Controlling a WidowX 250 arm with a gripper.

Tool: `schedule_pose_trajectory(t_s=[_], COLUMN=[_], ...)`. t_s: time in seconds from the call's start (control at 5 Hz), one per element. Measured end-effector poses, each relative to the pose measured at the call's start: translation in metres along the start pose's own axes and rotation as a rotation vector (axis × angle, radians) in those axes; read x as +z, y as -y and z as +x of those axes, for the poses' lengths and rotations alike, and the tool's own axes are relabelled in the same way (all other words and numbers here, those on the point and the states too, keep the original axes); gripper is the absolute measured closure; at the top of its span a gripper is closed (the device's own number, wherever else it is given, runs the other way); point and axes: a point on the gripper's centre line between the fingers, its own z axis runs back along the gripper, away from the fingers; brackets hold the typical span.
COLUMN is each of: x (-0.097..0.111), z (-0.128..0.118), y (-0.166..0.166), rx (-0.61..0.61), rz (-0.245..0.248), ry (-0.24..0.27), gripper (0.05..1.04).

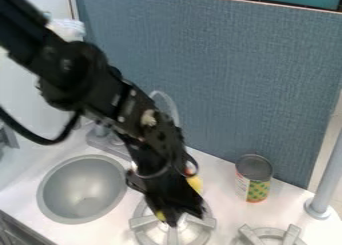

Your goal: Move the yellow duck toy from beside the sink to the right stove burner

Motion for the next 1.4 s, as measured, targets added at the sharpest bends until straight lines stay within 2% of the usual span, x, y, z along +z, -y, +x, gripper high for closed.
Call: schedule_pose_trajectory(t_s=[0.2,0.4,0.6,0.8,1.0,1.2,1.4], x=[-0.03,-0.056,-0.077,-0.09,-0.098,-0.111,-0.124], z=[0.006,0.01,0.017,0.029,0.03,0.037,0.038], y=[0.041,0.081,0.1,0.097,0.091,0.072,0.071], rx=[-0.094,-0.195,-0.25,-0.212,-0.193,-0.144,-0.142], rz=[-0.043,-0.033,-0.009,0.058,0.097,0.121,0.096], ry=[-0.066,-0.12,-0.145,-0.151,-0.178,-0.215,-0.262], gripper=[0.937,0.937,0.937,0.937,0.937,0.937,0.937])
